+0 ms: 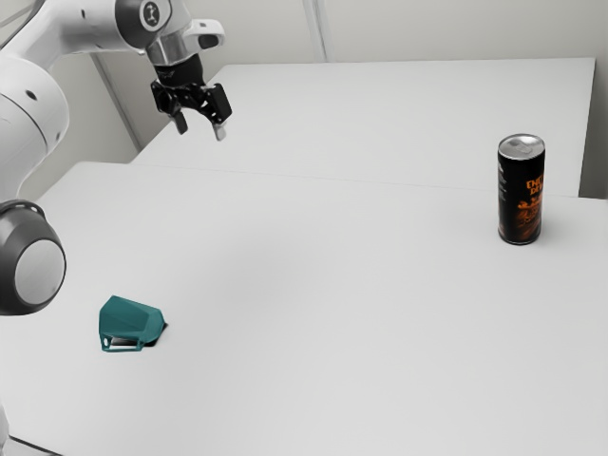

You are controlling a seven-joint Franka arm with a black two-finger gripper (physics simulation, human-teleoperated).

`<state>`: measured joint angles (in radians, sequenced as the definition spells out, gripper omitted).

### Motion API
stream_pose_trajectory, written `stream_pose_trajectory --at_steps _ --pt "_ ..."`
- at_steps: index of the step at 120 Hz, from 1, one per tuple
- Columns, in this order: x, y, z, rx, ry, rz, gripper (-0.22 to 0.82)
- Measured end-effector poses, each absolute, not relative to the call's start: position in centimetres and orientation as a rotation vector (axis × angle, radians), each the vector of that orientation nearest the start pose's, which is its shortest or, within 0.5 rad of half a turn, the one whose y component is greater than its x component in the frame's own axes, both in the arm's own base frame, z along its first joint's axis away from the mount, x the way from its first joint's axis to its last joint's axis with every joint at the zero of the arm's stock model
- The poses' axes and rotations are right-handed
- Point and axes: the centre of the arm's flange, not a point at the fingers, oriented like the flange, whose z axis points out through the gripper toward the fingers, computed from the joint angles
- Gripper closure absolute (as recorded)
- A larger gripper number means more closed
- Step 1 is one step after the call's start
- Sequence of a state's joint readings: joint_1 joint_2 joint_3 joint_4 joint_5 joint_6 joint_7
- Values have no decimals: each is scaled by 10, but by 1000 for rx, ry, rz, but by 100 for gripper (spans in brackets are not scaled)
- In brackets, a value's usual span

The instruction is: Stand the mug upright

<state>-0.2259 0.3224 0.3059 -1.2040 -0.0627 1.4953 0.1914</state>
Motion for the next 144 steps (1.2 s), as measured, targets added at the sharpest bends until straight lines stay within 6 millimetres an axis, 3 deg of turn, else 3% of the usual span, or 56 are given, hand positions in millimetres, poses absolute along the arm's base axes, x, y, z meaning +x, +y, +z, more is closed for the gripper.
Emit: stream_pose_trajectory --at_steps 24,33,53,67,87,103,144 --pt "639 4 605 -3107 222 40 0" --pt "633 12 606 -3113 206 52 0" --pt "577 24 599 -3211 201 132 0" --pt "525 52 568 -3279 138 237 0" --pt "480 108 522 -3349 -8 331 0" --pt "461 144 494 -3381 -63 363 0" --pt "429 203 450 -3407 45 349 0"
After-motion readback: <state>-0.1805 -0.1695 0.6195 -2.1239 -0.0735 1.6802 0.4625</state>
